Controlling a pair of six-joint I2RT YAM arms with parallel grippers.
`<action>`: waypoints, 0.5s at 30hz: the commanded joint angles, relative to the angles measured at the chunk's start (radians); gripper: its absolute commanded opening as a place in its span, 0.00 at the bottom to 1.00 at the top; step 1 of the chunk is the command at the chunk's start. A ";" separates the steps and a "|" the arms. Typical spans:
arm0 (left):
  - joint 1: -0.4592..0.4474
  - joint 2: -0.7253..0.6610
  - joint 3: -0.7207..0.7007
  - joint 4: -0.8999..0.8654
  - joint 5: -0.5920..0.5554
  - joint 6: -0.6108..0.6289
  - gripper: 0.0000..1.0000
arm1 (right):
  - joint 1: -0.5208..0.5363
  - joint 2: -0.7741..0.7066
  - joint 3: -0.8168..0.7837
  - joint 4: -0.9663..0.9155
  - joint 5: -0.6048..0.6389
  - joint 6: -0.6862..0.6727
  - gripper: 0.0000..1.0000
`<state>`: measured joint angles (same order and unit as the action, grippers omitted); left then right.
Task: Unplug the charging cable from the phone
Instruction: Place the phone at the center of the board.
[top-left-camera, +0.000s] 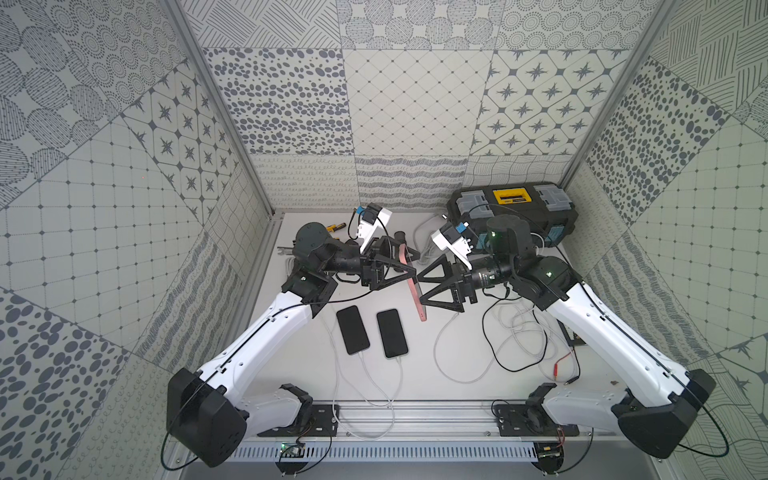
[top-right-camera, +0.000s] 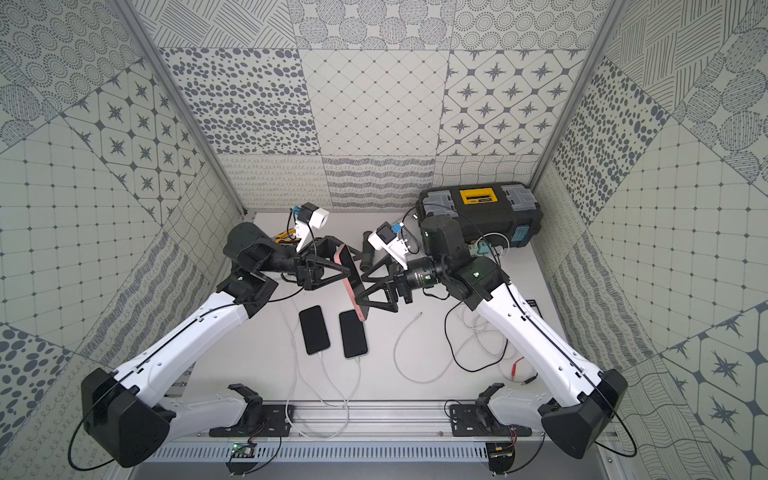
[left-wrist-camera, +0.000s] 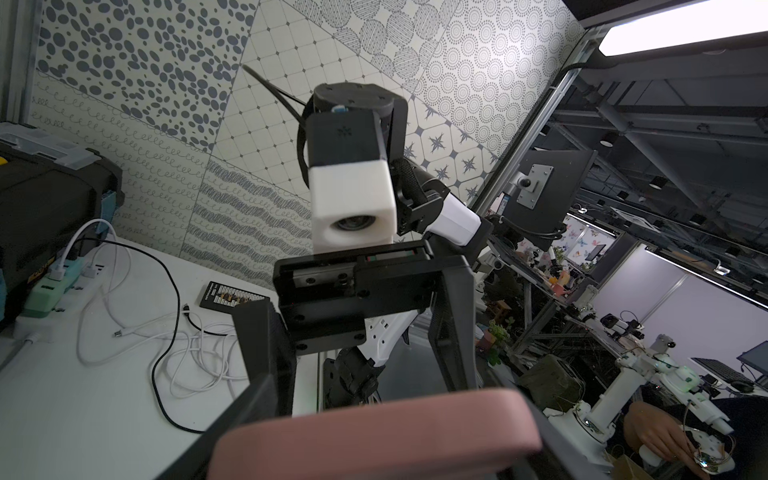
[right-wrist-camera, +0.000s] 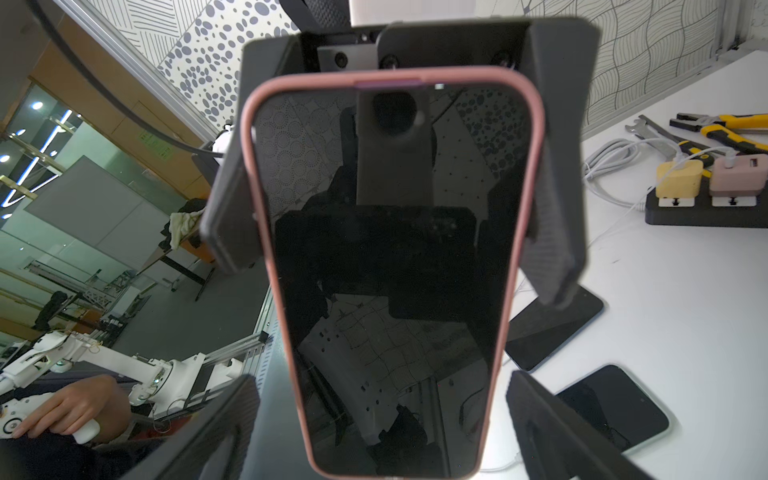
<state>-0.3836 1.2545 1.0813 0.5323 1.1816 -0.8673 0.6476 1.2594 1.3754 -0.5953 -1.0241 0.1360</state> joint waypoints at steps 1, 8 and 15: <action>-0.006 0.000 0.013 0.107 0.013 -0.012 0.00 | 0.013 0.014 0.029 0.021 0.007 -0.037 0.97; -0.008 -0.002 0.013 0.106 0.013 -0.011 0.00 | 0.033 0.031 0.028 0.027 0.001 -0.048 0.97; -0.009 -0.004 0.012 0.104 0.012 -0.010 0.00 | 0.050 0.034 0.024 0.041 -0.011 -0.052 0.93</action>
<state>-0.3885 1.2549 1.0813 0.5331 1.1816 -0.8677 0.6910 1.2903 1.3773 -0.5941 -1.0225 0.1017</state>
